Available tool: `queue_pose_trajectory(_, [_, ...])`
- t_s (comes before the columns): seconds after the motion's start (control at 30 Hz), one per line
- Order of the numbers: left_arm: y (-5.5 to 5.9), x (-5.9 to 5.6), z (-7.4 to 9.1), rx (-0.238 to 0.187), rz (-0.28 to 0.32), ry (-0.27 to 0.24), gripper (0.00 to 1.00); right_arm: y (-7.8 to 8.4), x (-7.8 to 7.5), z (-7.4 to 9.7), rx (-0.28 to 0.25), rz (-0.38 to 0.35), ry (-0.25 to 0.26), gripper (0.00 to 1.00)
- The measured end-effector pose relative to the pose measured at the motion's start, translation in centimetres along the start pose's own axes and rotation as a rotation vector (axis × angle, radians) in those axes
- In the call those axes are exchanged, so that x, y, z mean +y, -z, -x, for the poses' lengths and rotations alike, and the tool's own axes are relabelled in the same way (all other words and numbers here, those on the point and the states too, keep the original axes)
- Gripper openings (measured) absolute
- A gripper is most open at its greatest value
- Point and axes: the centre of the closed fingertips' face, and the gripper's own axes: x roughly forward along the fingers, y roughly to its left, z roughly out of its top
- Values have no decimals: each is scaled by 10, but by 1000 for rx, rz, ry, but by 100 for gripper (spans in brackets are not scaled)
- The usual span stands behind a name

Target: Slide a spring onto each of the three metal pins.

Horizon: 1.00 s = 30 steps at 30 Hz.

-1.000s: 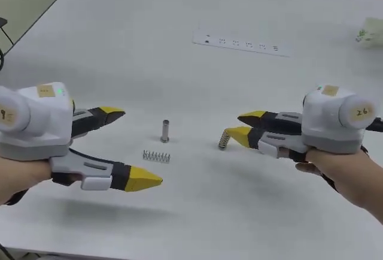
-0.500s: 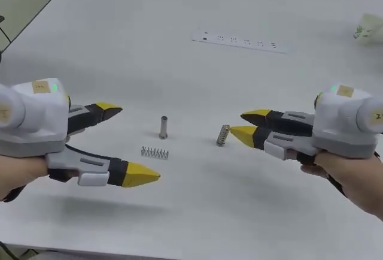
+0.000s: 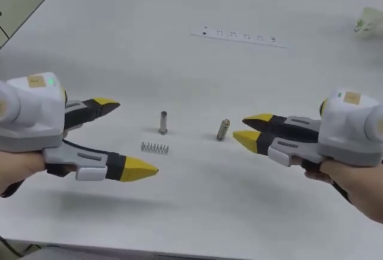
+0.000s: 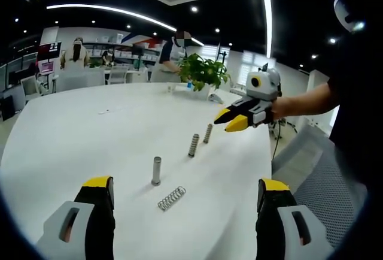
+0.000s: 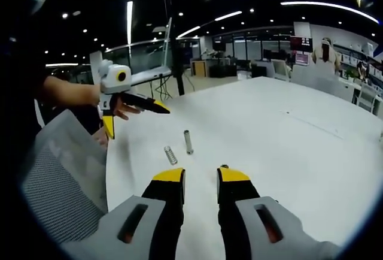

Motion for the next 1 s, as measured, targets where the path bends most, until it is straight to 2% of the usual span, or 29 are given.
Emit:
queue_pose_trajectory(0.27, [3, -2, 0, 5, 4, 4, 97, 15, 7, -1, 30, -2, -19, 19])
queue_pose_trajectory(0.5, [4, -1, 1, 5, 10, 4, 97, 26, 6, -2, 53, -12, -23, 19])
queue_pose_trajectory(0.77, [6, -2, 1, 8, 12, 7, 97, 25, 8, -7, 62, -3, -34, 19])
queue_pose_trajectory(1.0, [7, -2, 2, 12, 14, 7, 97, 20, 17, -22, 76, 29, -68, 19])
